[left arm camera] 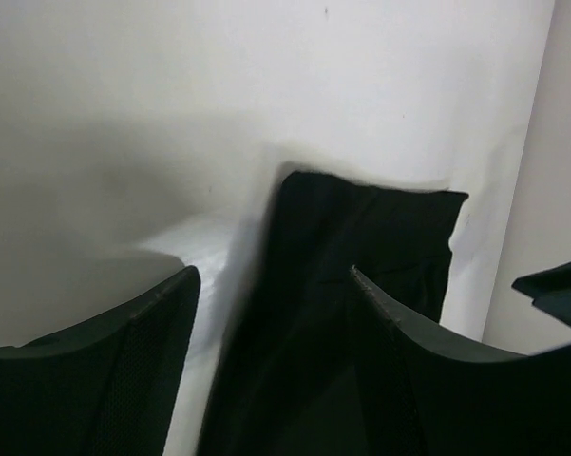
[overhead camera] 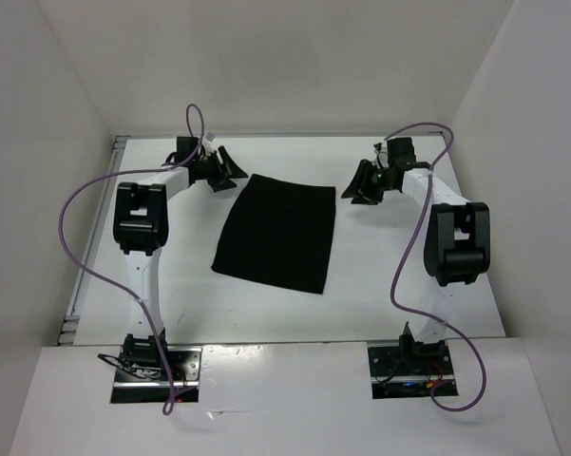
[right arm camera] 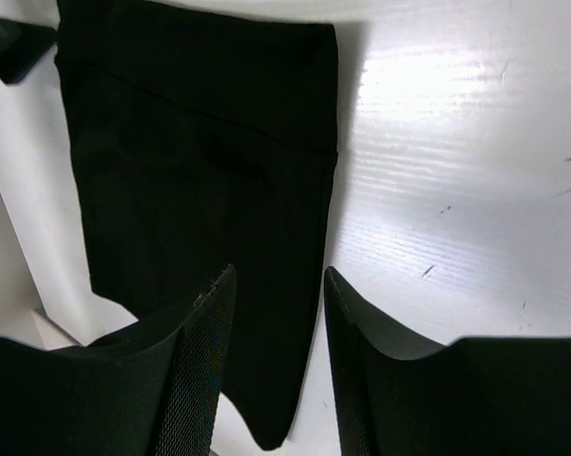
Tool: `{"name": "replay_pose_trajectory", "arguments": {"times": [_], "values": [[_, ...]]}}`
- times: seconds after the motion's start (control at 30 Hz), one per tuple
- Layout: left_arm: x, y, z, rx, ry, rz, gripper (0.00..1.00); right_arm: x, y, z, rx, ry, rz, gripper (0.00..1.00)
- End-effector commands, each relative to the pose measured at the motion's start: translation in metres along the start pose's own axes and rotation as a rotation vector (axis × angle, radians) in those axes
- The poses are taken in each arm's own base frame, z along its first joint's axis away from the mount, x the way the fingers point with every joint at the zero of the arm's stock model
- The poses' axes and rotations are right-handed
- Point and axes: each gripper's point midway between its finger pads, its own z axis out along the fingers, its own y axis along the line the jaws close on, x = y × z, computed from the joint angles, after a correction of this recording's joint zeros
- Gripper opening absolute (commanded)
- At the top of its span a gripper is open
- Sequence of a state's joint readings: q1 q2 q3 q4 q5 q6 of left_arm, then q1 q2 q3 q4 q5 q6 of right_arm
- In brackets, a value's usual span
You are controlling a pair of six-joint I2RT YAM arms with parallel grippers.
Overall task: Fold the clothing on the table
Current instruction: Fold the skirt
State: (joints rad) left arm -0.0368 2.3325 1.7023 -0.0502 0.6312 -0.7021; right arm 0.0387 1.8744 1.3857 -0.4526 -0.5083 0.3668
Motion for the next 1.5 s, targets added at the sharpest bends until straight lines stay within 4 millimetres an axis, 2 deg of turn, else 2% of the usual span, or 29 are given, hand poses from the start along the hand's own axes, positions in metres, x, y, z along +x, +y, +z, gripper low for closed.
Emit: {"name": "replay_pose_trajectory", "arguments": {"times": [0.0, 0.07, 0.17, 0.2, 0.27, 0.4, 0.43, 0.47, 0.5, 0.53, 0.57, 0.6, 0.63, 0.67, 0.7, 0.73, 0.77, 0.8, 0.87, 0.9, 1.03, 1.13, 1.3, 1.37, 1.4, 1.43, 1.47], "values": [[-0.005, 0.004, 0.02, -0.001, -0.008, 0.069, 0.69, 0.006, 0.013, -0.01, -0.018, -0.011, -0.017, 0.48], [0.0, -0.001, 0.033, 0.01, 0.005, 0.084, 0.67, 0.009, 0.015, -0.015, -0.018, -0.011, -0.017, 0.48], [0.006, -0.003, 0.049, 0.007, 0.025, 0.091, 0.58, 0.015, 0.011, -0.016, 0.0, -0.001, -0.008, 0.48], [0.005, -0.002, 0.051, 0.008, 0.024, 0.092, 0.55, 0.015, 0.01, -0.016, 0.0, -0.001, -0.008, 0.48], [0.018, 0.002, 0.065, -0.007, 0.057, 0.086, 0.49, 0.015, 0.012, -0.019, -0.001, -0.002, -0.009, 0.48], [0.022, 0.004, 0.08, -0.013, 0.071, 0.091, 0.36, 0.012, 0.012, -0.022, 0.012, -0.017, -0.013, 0.48], [0.028, 0.001, 0.084, -0.006, 0.091, 0.09, 0.29, 0.012, 0.012, -0.022, 0.013, -0.017, -0.013, 0.48], [0.032, 0.001, 0.083, -0.006, 0.106, 0.082, 0.13, 0.012, 0.01, -0.021, 0.021, -0.021, -0.013, 0.48], [0.036, -0.002, 0.086, -0.001, 0.114, 0.1, 0.02, 0.009, 0.01, -0.02, 0.02, -0.022, -0.014, 0.48], [0.041, 0.002, 0.085, -0.012, 0.128, 0.088, 0.0, 0.007, 0.01, -0.018, 0.021, -0.021, -0.013, 0.48], [0.036, -0.006, 0.078, -0.011, 0.112, 0.107, 0.0, 0.004, 0.007, -0.011, 0.024, -0.013, -0.009, 0.48], [0.044, -0.001, 0.076, -0.017, 0.12, 0.1, 0.0, 0.003, 0.005, -0.007, 0.027, -0.007, -0.005, 0.48], [0.037, -0.016, 0.065, 0.0, 0.098, 0.119, 0.0, -0.004, 0.006, -0.003, 0.023, -0.017, -0.011, 0.48], [0.034, -0.021, 0.06, 0.006, 0.075, 0.134, 0.0, 0.0, -0.003, 0.009, 0.034, 0.009, 0.004, 0.48], [0.042, -0.011, 0.052, -0.01, 0.082, 0.115, 0.0, -0.003, -0.005, 0.014, 0.034, 0.008, 0.003, 0.48], [0.035, -0.027, 0.04, 0.008, 0.058, 0.136, 0.0, -0.007, -0.005, 0.018, 0.034, 0.008, 0.003, 0.48], [0.036, -0.031, 0.036, 0.012, 0.052, 0.14, 0.0, -0.007, -0.012, 0.028, 0.046, 0.014, 0.009, 0.48], [0.033, -0.033, 0.027, 0.011, 0.043, 0.138, 0.0, -0.011, -0.011, 0.032, 0.052, 0.01, -0.001, 0.48], [0.031, -0.032, 0.022, 0.018, 0.043, 0.132, 0.0, -0.012, -0.018, 0.044, 0.067, 0.021, 0.007, 0.48], [0.032, -0.036, 0.019, 0.027, 0.046, 0.133, 0.0, -0.02, -0.016, 0.046, 0.062, 0.01, 0.001, 0.48], [0.033, -0.031, 0.016, 0.026, 0.05, 0.123, 0.0, -0.027, -0.019, 0.062, 0.069, 0.012, -0.005, 0.45], [0.041, -0.026, 0.017, 0.024, 0.07, 0.11, 0.0, -0.031, -0.02, 0.074, 0.071, 0.008, -0.015, 0.45], [0.043, -0.022, 0.019, 0.019, 0.076, 0.105, 0.0, -0.024, -0.008, 0.096, 0.023, 0.053, -0.031, 0.44], [0.046, -0.019, 0.019, 0.015, 0.082, 0.1, 0.0, -0.018, -0.009, 0.105, 0.025, 0.071, -0.032, 0.41], [0.046, -0.019, 0.019, 0.015, 0.082, 0.1, 0.0, -0.015, -0.003, 0.109, 0.009, 0.081, -0.04, 0.39], [0.046, -0.019, 0.019, 0.015, 0.082, 0.1, 0.0, -0.007, -0.008, 0.114, 0.011, 0.109, -0.027, 0.31], [0.046, -0.019, 0.019, 0.015, 0.082, 0.1, 0.0, -0.005, -0.004, 0.115, 0.008, 0.115, -0.033, 0.25]]}}
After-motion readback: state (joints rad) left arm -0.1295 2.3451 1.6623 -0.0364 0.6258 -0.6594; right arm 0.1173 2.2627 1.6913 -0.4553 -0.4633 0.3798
